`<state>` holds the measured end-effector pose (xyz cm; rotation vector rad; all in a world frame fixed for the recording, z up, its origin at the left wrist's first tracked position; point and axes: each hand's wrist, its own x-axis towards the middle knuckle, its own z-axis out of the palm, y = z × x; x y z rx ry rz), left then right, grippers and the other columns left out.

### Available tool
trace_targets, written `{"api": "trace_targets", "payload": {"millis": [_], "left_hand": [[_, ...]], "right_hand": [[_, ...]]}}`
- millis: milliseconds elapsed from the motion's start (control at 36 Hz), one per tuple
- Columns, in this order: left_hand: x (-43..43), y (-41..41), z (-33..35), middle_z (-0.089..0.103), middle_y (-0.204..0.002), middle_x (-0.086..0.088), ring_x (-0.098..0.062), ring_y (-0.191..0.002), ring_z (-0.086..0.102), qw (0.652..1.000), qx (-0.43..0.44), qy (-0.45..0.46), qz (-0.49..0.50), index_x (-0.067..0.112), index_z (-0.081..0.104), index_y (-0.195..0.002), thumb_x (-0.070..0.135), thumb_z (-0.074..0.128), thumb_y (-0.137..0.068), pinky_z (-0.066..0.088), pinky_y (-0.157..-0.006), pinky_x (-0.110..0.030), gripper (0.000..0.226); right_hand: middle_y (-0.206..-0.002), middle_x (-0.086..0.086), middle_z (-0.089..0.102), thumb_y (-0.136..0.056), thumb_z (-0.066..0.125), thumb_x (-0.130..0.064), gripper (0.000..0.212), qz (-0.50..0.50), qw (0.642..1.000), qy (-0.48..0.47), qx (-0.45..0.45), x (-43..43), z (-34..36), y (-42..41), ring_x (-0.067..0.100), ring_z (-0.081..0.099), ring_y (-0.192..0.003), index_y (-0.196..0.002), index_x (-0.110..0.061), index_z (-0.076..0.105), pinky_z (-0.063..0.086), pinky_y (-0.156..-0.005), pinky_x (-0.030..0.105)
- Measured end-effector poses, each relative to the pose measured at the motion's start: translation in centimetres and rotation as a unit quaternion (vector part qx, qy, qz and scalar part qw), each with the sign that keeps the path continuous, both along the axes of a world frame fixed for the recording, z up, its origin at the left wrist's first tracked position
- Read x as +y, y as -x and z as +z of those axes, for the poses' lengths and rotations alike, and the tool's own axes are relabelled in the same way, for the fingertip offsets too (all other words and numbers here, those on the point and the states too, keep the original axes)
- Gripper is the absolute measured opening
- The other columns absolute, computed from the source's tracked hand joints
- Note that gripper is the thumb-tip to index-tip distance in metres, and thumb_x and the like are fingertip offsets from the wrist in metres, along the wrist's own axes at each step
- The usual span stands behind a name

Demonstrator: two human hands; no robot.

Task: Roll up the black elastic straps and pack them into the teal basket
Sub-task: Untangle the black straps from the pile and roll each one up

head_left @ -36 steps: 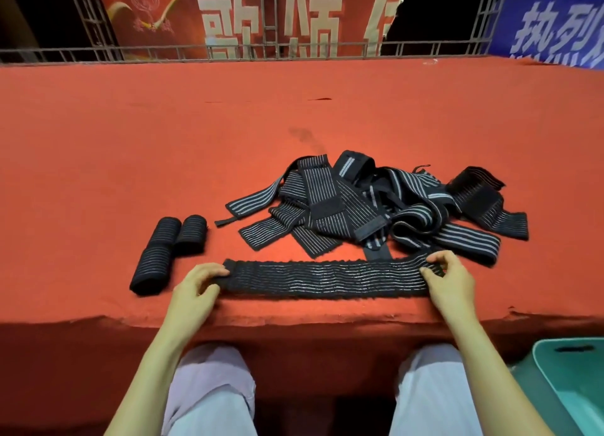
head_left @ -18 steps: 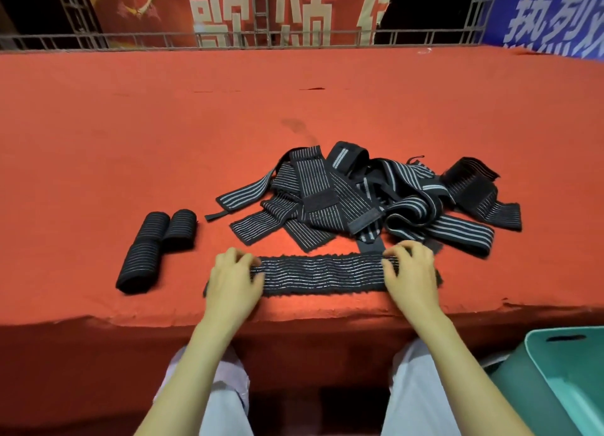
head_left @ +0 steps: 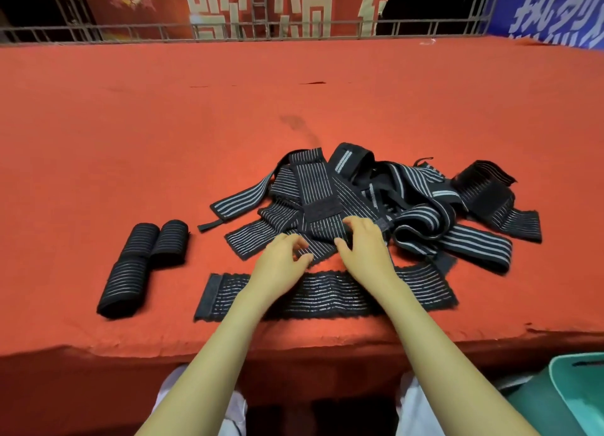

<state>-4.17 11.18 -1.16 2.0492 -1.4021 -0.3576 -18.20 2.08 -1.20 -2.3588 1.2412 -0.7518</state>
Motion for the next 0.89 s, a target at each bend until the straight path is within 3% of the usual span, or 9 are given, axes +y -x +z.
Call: {"api": "trace_targets", "payload": {"millis": [111,194,306,389,472,528,611,722,889], "left_hand": [[-2.1,-0.5,0.5,0.058,-0.105,0.006,-0.010,-0.090,0.055,0.999,0.046,0.007,0.013,0.023,0.061,-0.108,0.029,0.060,-0.089,0.045,-0.085,-0.028,0.019],[-3.4,-0.4,0.6,0.063,-0.106,0.006,-0.008,-0.088,0.054,0.997,0.071,0.014,0.028,0.021,0.061,-0.109,0.032,0.056,-0.093,0.041,-0.081,-0.024,0.021],[-4.8,0.3,1.0,0.056,-0.109,0.009,-0.007,-0.099,0.052,0.982,0.177,0.020,0.057,0.016,0.052,-0.122,0.043,0.053,-0.093,0.040,-0.087,-0.023,0.040],[-5.4,0.7,1.6,0.061,-0.116,0.005,-0.011,-0.104,0.060,0.918,0.386,0.064,0.065,0.016,0.050,-0.119,0.047,0.061,-0.087,0.051,-0.091,-0.034,0.046],[-5.6,0.3,2.1,0.070,-0.109,-0.008,-0.023,-0.098,0.068,0.812,0.563,0.137,0.075,0.009,0.057,-0.118,0.022,0.062,-0.091,0.057,-0.083,-0.035,0.031],[-5.4,-0.1,2.3,0.071,-0.106,-0.012,-0.023,-0.093,0.070,0.795,0.574,0.174,0.092,0.004,0.059,-0.117,0.007,0.058,-0.091,0.058,-0.076,-0.030,0.026],[-4.6,-0.9,2.4,0.071,-0.104,-0.008,-0.016,-0.086,0.070,0.808,0.535,0.217,0.116,0.006,0.059,-0.115,-0.001,0.054,-0.091,0.056,-0.062,-0.022,0.026],[-3.0,-2.0,2.8,0.072,-0.100,0.006,-0.007,-0.086,0.068,0.824,0.499,0.252,0.092,0.018,0.059,-0.115,0.001,0.052,-0.091,0.054,-0.066,-0.023,0.030],[-1.6,-3.0,3.1,0.068,-0.087,0.001,-0.008,-0.071,0.065,0.810,0.531,0.230,0.099,0.016,0.059,-0.092,-0.004,0.044,-0.090,0.051,-0.060,-0.023,0.025]], "right_hand": [[-0.130,0.016,0.049,-0.092,0.058,-0.019,0.050,-0.016,0.998,-0.045,0.030,-2.3,0.3,-2.0,0.031,0.042,-0.124,-0.135,-0.004,0.036,0.033,-0.099,0.035],[-0.109,0.008,0.061,-0.091,0.060,-0.013,0.045,-0.017,0.996,-0.092,0.013,-3.3,0.7,-2.6,0.027,0.057,-0.106,-0.131,-0.009,0.040,0.043,-0.086,0.034],[-0.092,-0.006,0.064,-0.089,0.064,-0.014,0.037,0.027,0.978,-0.148,-0.144,-3.1,1.8,-2.2,0.007,0.059,-0.088,-0.122,-0.018,0.048,0.038,-0.069,0.008],[-0.095,-0.010,0.068,-0.092,0.061,-0.014,0.034,0.077,0.972,-0.131,-0.180,-2.6,3.2,-1.6,-0.007,0.058,-0.090,-0.120,-0.025,0.047,0.037,-0.072,0.000],[-0.092,-0.015,0.069,-0.093,0.060,-0.016,0.035,0.115,0.972,-0.135,-0.155,-2.4,4.2,-1.1,-0.012,0.057,-0.088,-0.121,-0.031,0.044,0.036,-0.072,-0.002],[-0.092,-0.016,0.069,-0.093,0.060,-0.020,0.033,0.112,0.977,-0.122,-0.134,-2.6,4.1,-1.0,-0.007,0.058,-0.089,-0.121,-0.030,0.046,0.037,-0.072,0.002],[-0.110,-0.009,0.065,-0.093,0.059,-0.022,0.030,0.049,0.988,-0.072,-0.129,-3.6,3.4,-0.8,0.009,0.056,-0.107,-0.122,-0.021,0.051,0.036,-0.084,0.012],[-0.131,0.009,0.050,-0.089,0.064,-0.034,0.053,-0.021,0.997,-0.078,0.002,-5.4,1.6,-0.7,0.027,0.042,-0.125,-0.132,-0.010,0.046,0.035,-0.100,0.034],[-0.100,-0.001,0.062,-0.087,0.067,-0.036,0.050,-0.019,0.992,-0.118,0.035,-5.6,0.2,-2.3,0.023,0.053,-0.110,-0.127,-0.012,0.050,0.044,-0.088,0.034]]}}
